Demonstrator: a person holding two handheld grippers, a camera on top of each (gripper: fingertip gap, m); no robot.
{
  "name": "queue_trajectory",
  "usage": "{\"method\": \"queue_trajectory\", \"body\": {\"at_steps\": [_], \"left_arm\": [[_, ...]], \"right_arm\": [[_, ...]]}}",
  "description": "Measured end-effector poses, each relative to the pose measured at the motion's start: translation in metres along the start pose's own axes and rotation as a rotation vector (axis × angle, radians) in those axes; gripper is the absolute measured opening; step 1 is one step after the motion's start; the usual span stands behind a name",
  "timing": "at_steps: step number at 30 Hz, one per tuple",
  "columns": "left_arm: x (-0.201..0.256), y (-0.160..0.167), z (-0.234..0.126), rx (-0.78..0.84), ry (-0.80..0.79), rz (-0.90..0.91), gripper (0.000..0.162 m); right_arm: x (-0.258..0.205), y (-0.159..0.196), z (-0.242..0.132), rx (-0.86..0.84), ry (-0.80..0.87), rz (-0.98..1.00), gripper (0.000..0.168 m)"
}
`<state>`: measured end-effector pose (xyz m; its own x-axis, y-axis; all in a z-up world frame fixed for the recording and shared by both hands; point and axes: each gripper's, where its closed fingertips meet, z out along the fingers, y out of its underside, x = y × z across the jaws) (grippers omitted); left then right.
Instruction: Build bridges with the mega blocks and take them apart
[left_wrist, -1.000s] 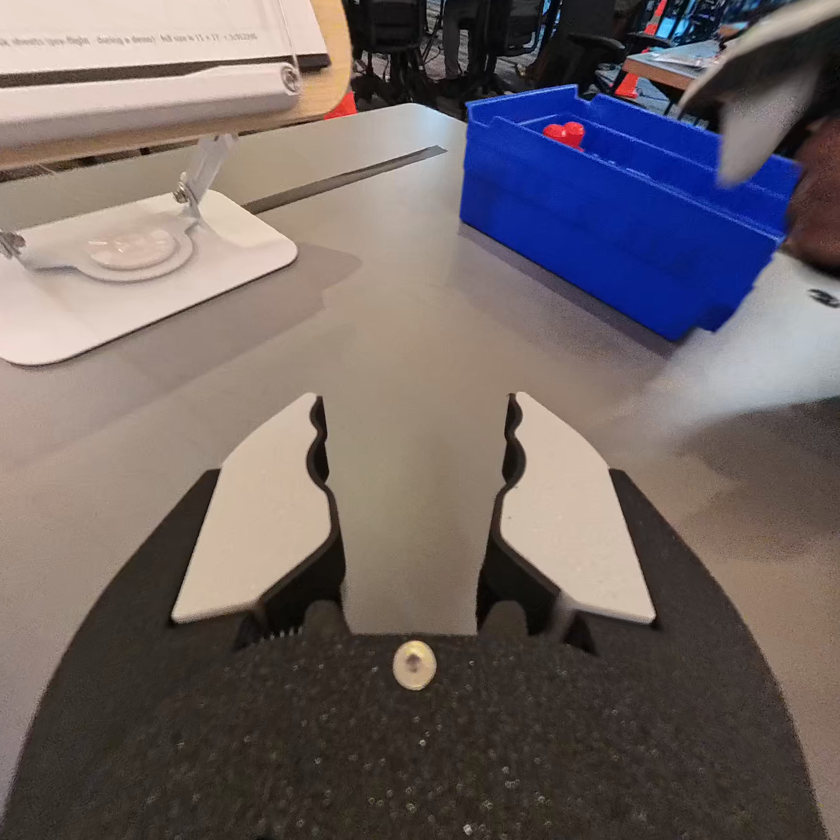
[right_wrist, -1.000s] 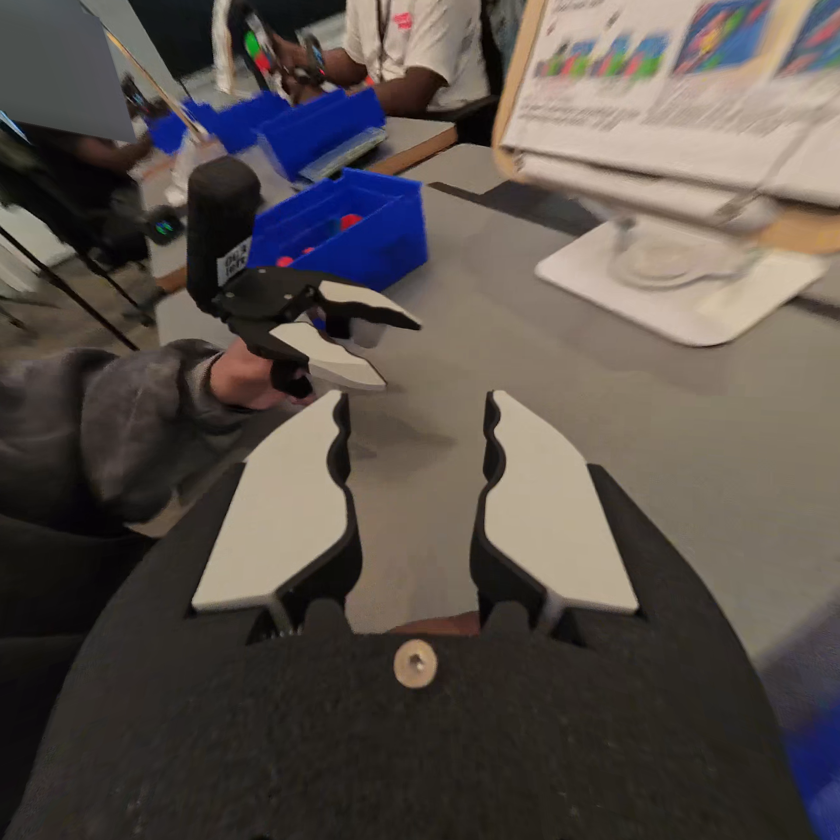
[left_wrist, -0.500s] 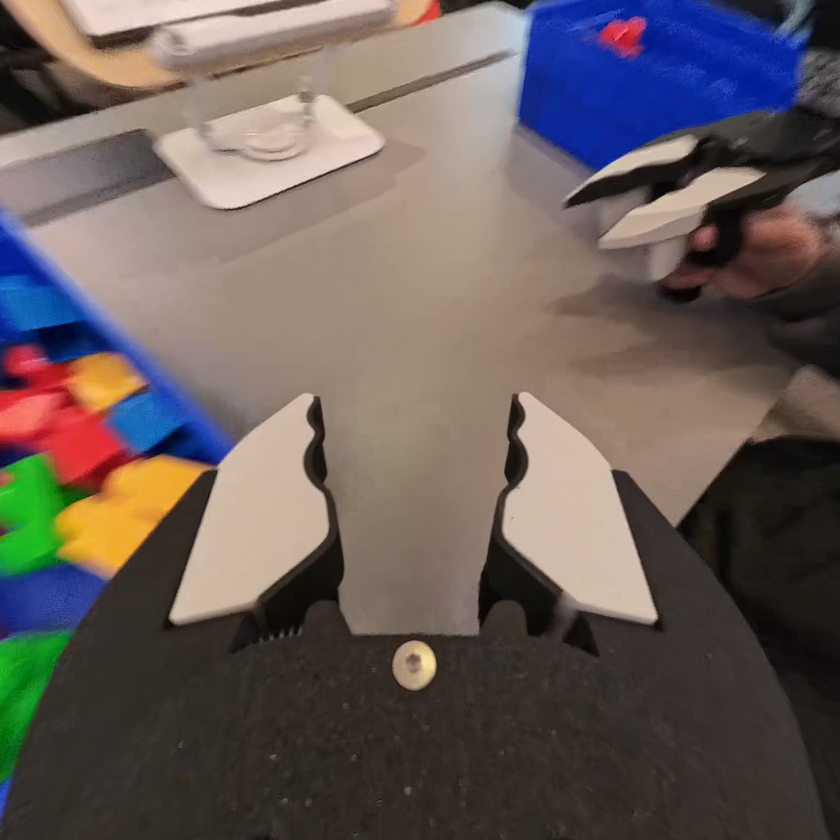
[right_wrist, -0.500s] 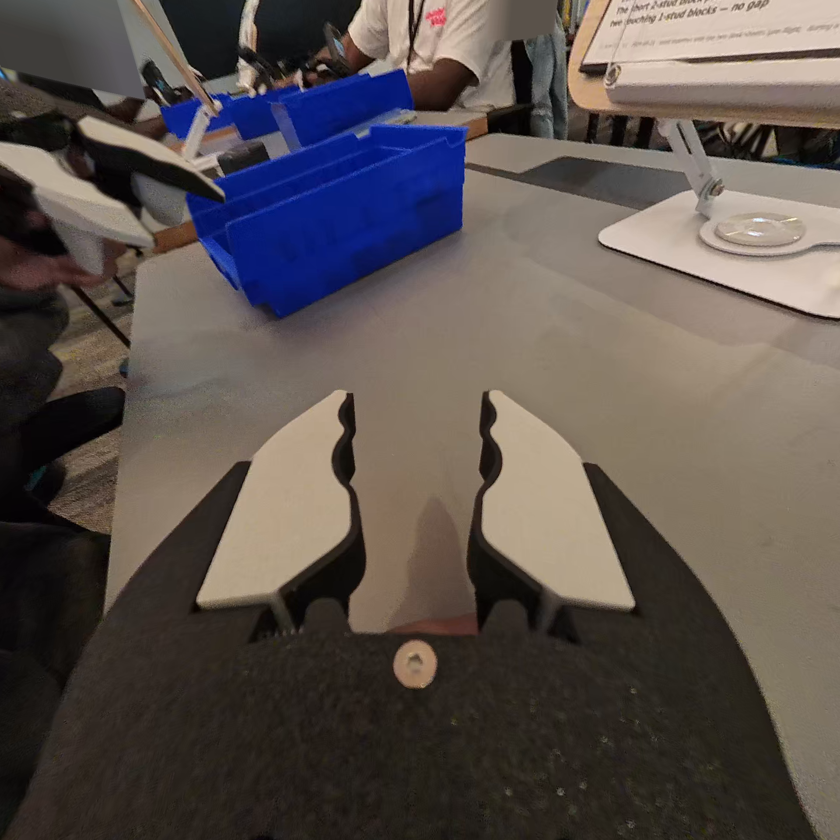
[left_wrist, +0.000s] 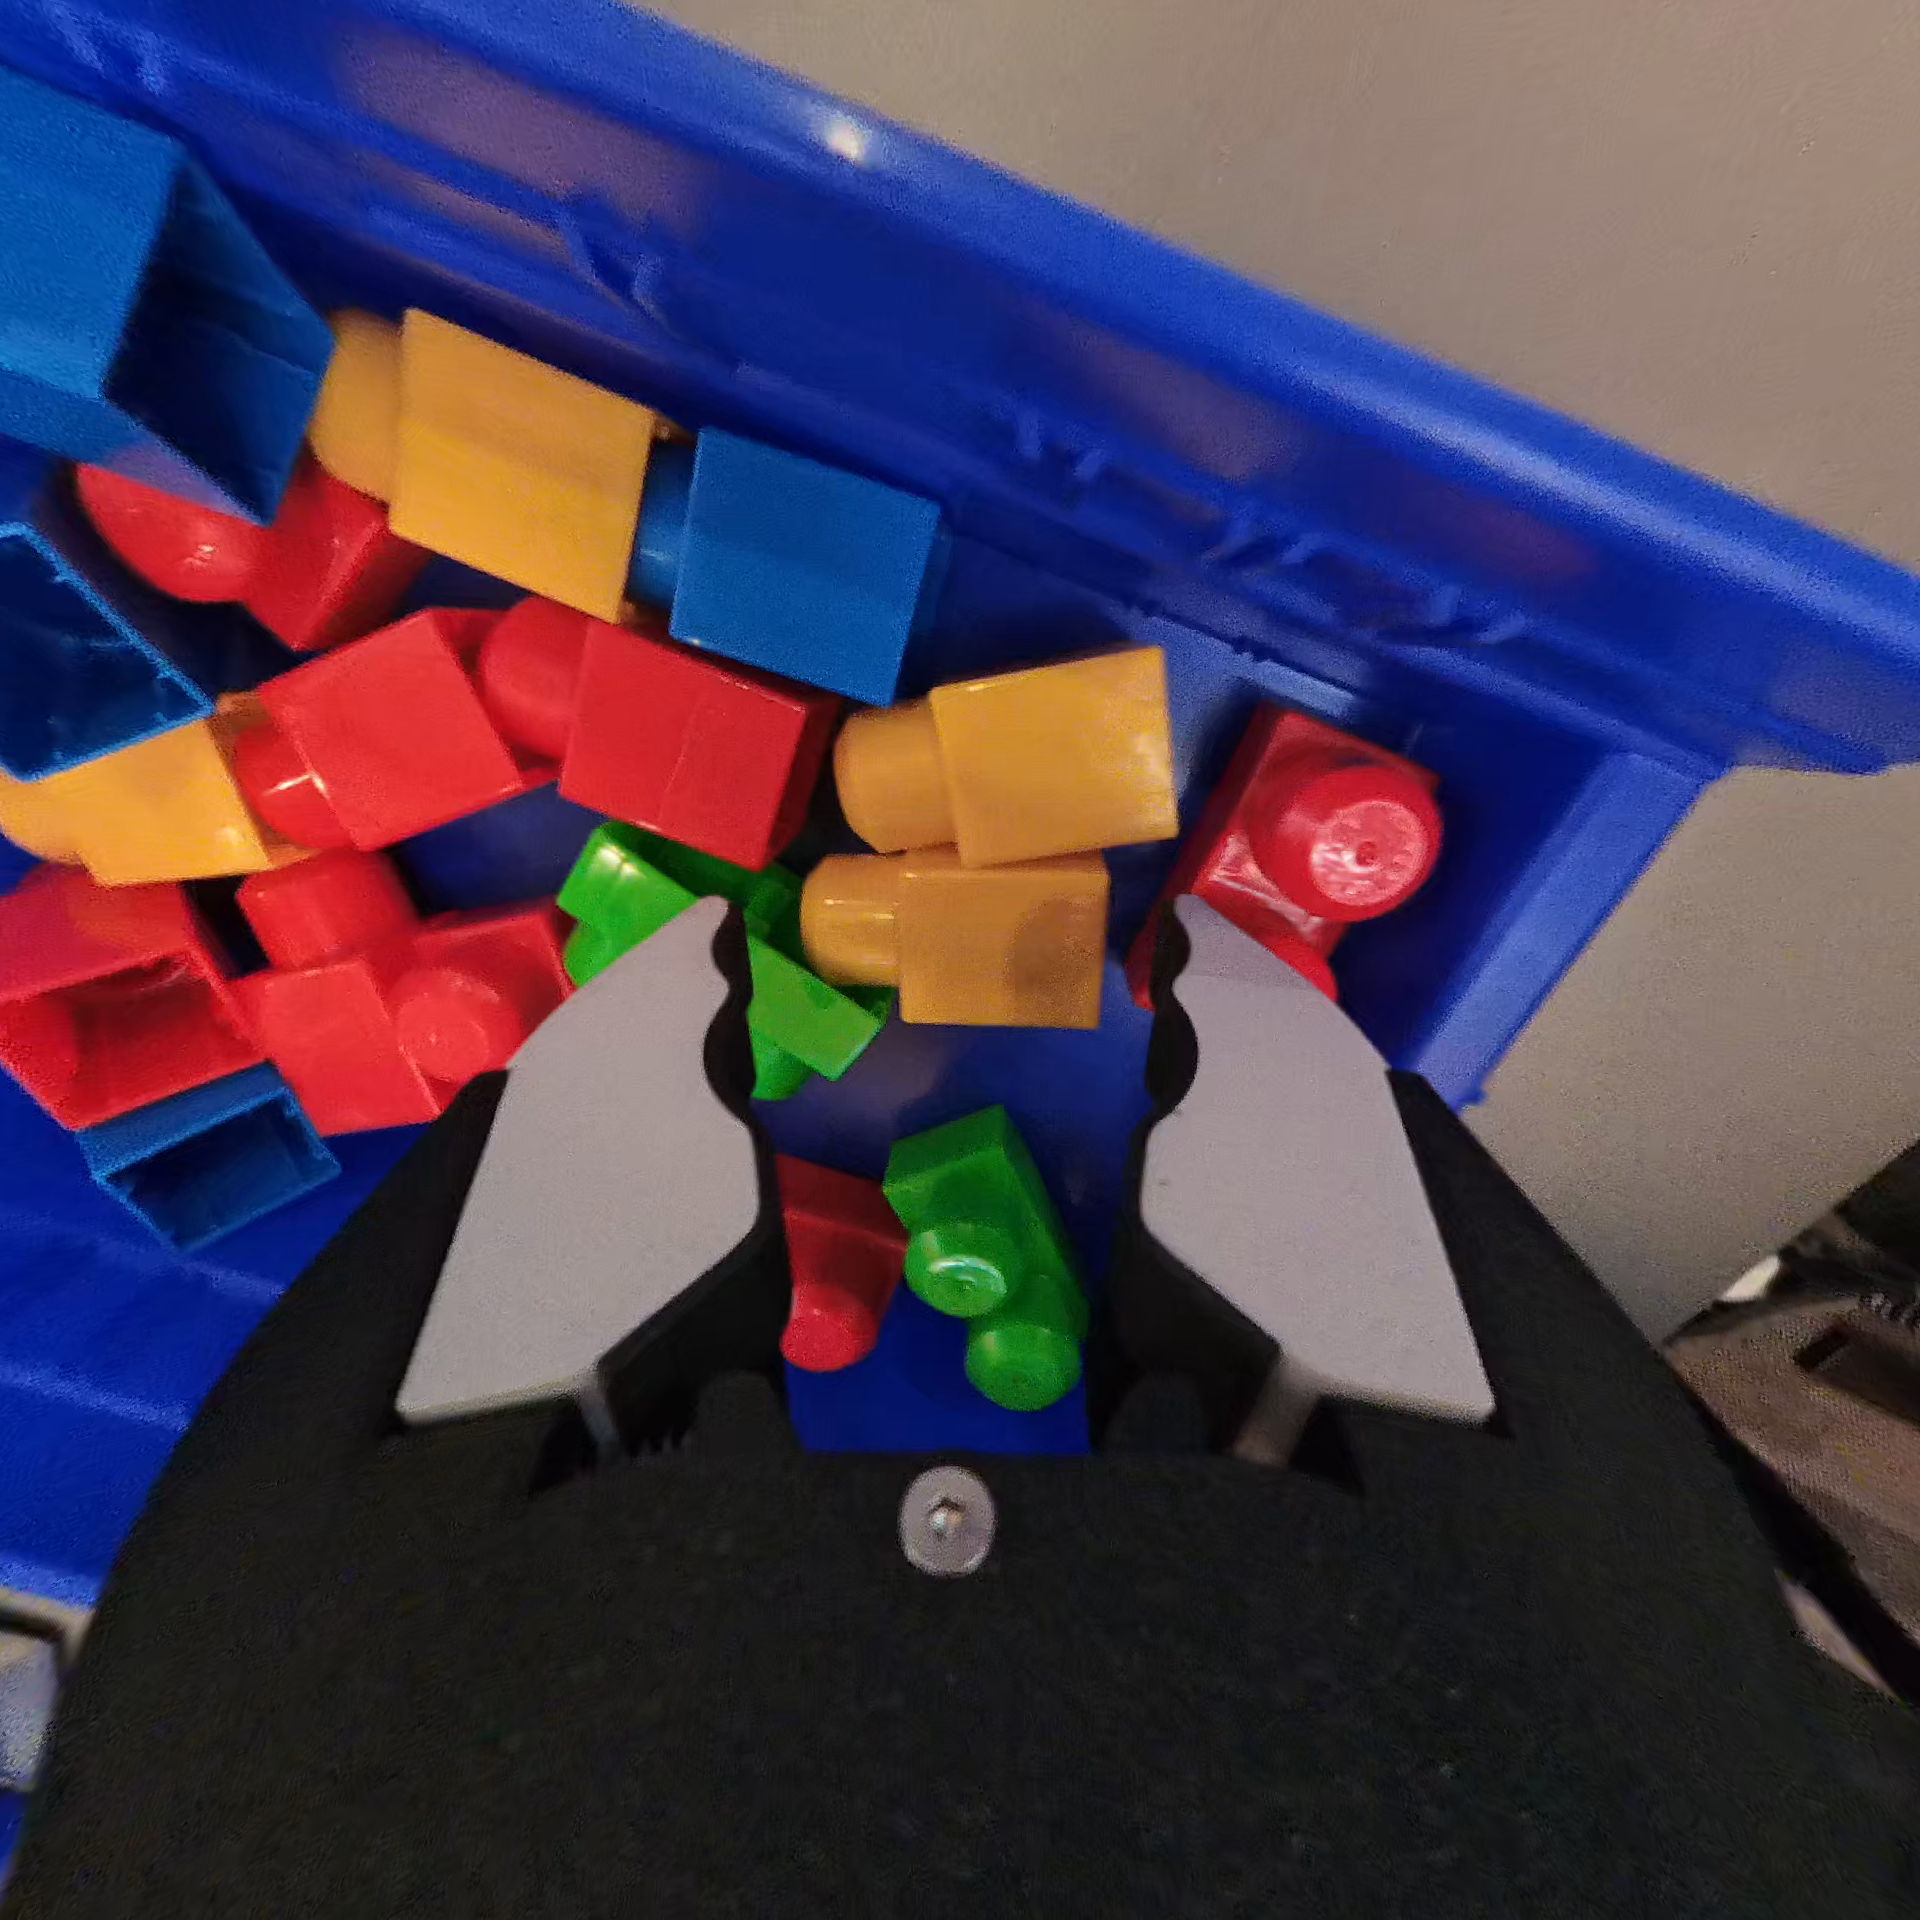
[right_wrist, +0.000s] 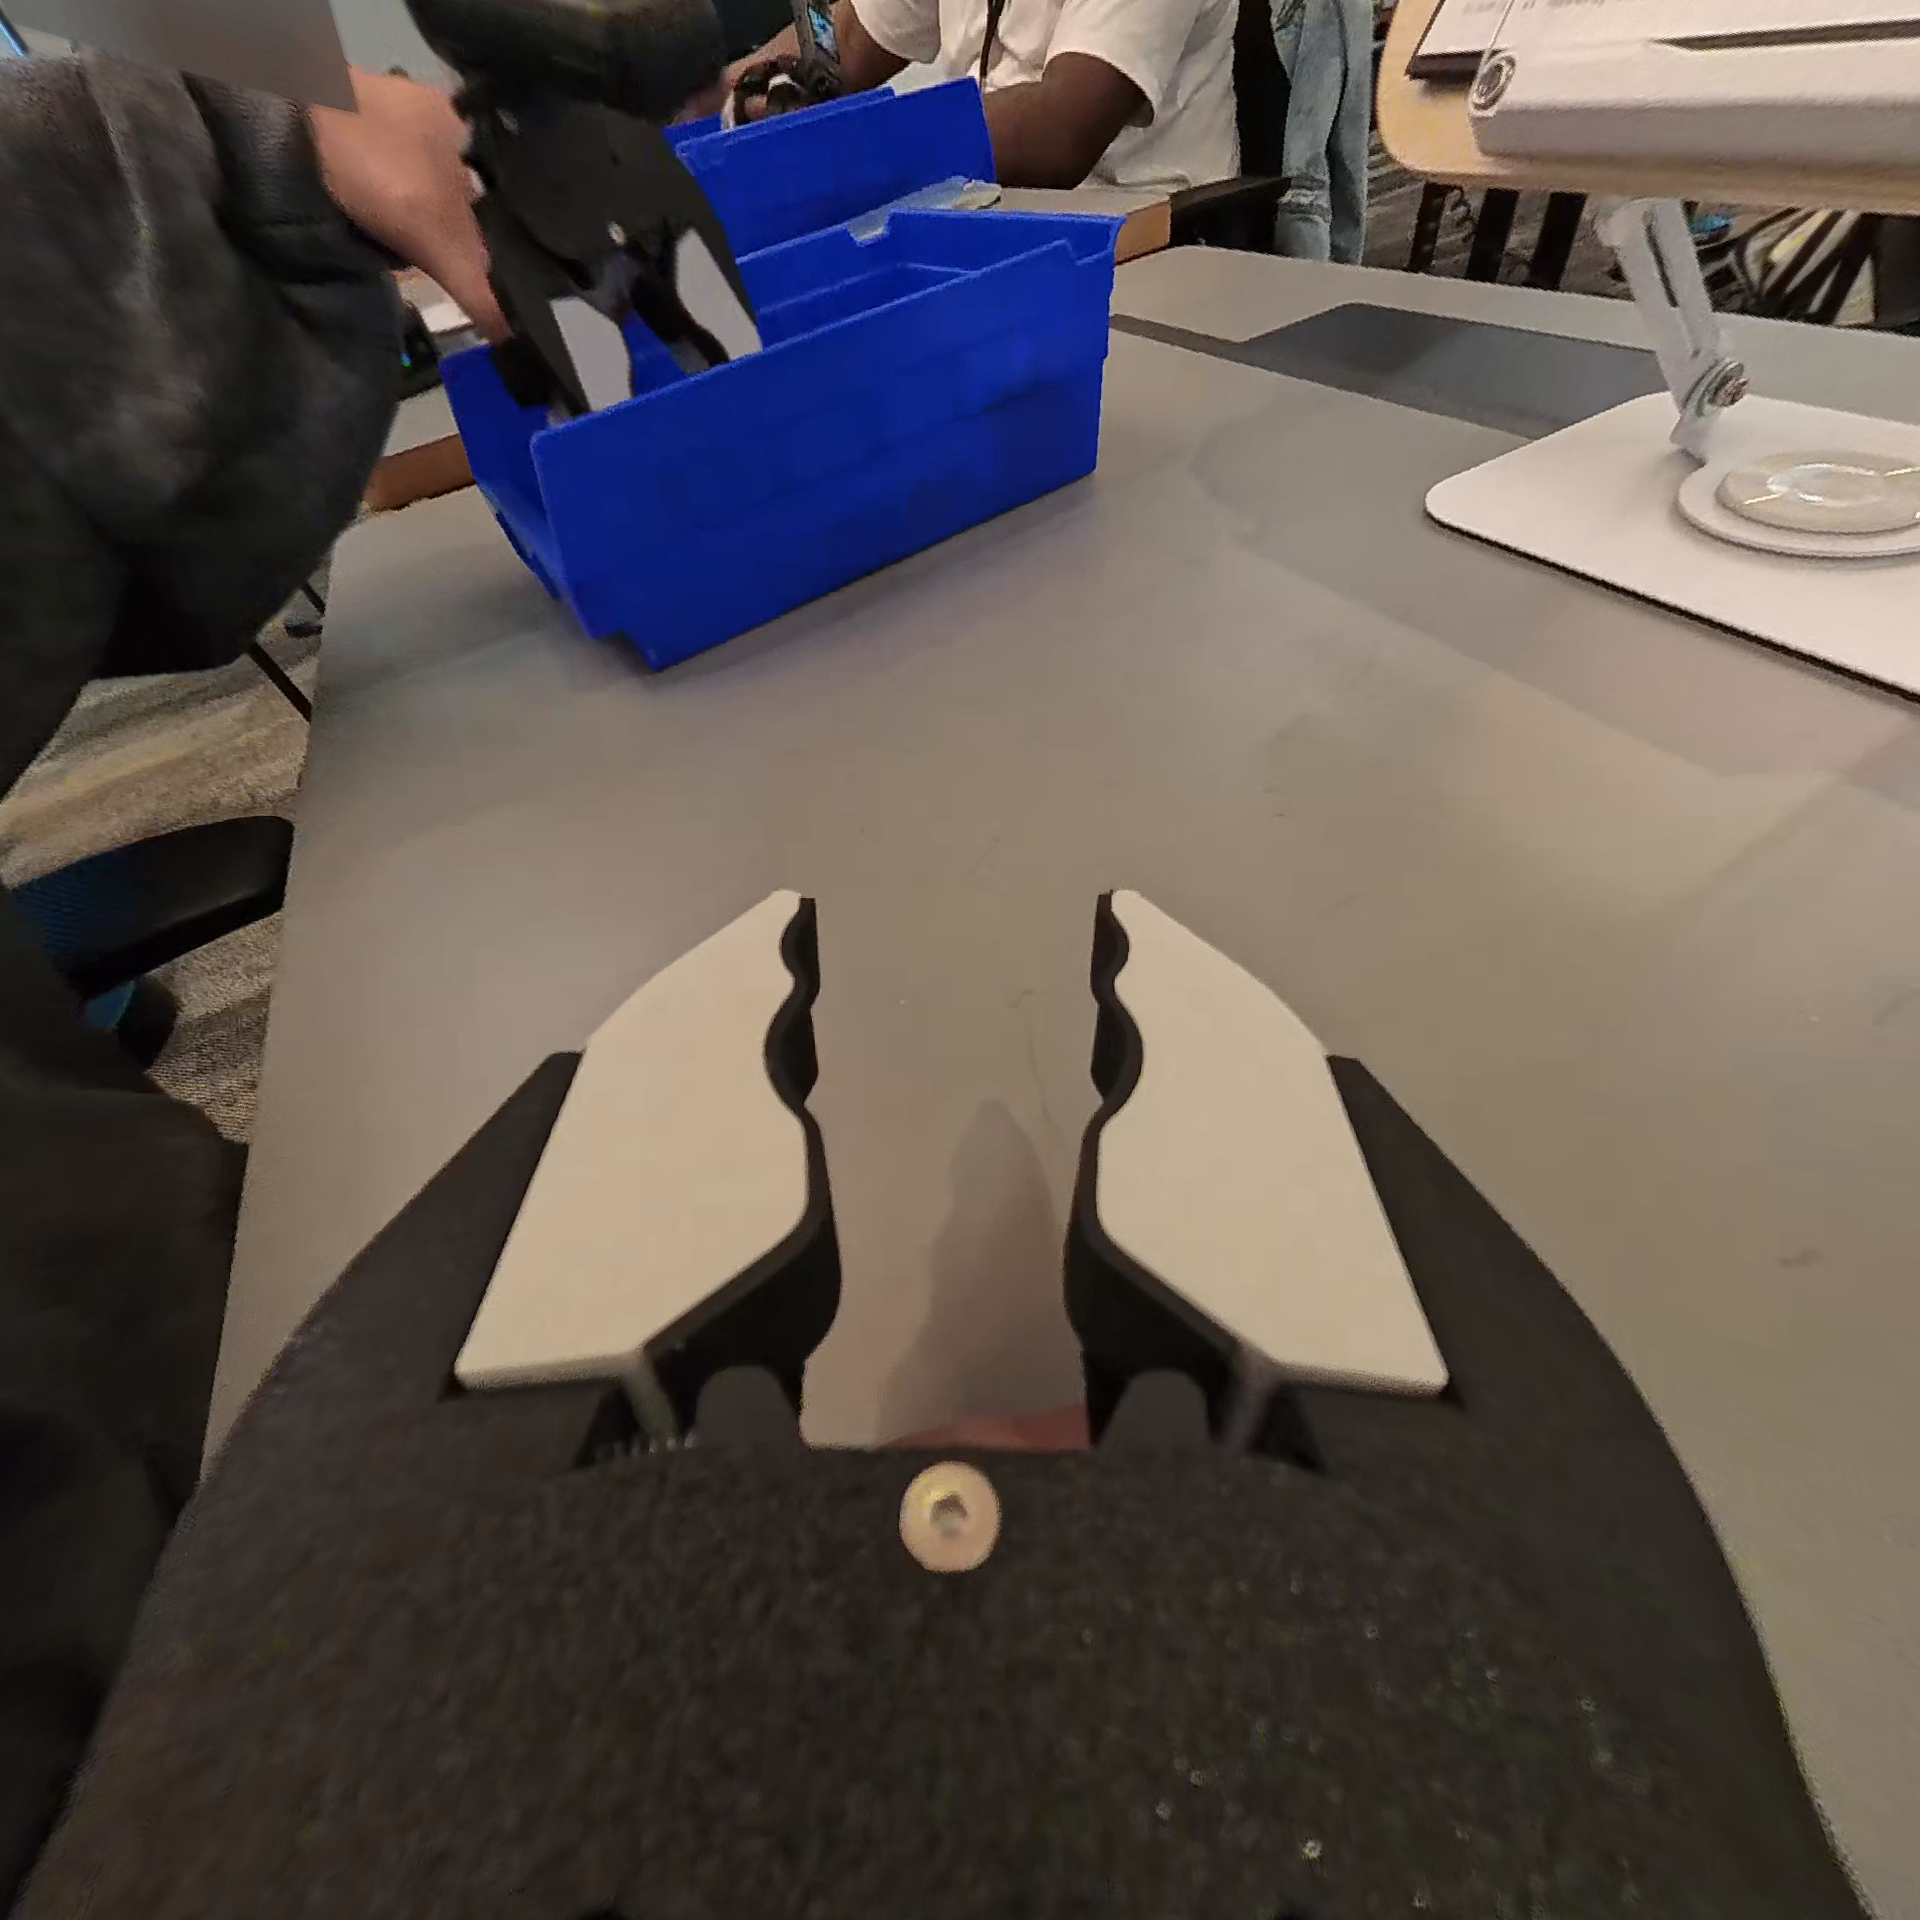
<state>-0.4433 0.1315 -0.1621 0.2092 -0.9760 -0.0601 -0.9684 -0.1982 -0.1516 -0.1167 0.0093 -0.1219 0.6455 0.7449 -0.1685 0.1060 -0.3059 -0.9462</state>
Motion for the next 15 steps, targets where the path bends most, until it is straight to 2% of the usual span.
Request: {"method": "queue_trajectory", "body": {"at_steps": [5, 9, 12, 15], "left_arm": [[0.001, 0.019, 0.018, -0.158, 0.043, 0.055, 0.066], [-0.002, 0.023, 0.017, -0.188, 0.020, 0.057, 0.066], [-0.005, 0.023, -0.002, -0.182, -0.025, 0.083, 0.066], [0.001, -0.002, -0.045, -0.093, -0.061, 0.117, 0.066]], "right_arm": [[0.001, 0.000, -0.002, 0.005, -0.005, 0.018, 0.049], [0.000, 0.001, -0.001, -0.002, -0.012, 0.019, 0.047], [0.000, 0.001, -0.001, -0.002, -0.013, 0.018, 0.047], [0.002, -0.003, -0.003, 0.020, -0.004, 0.012, 0.046]]}}
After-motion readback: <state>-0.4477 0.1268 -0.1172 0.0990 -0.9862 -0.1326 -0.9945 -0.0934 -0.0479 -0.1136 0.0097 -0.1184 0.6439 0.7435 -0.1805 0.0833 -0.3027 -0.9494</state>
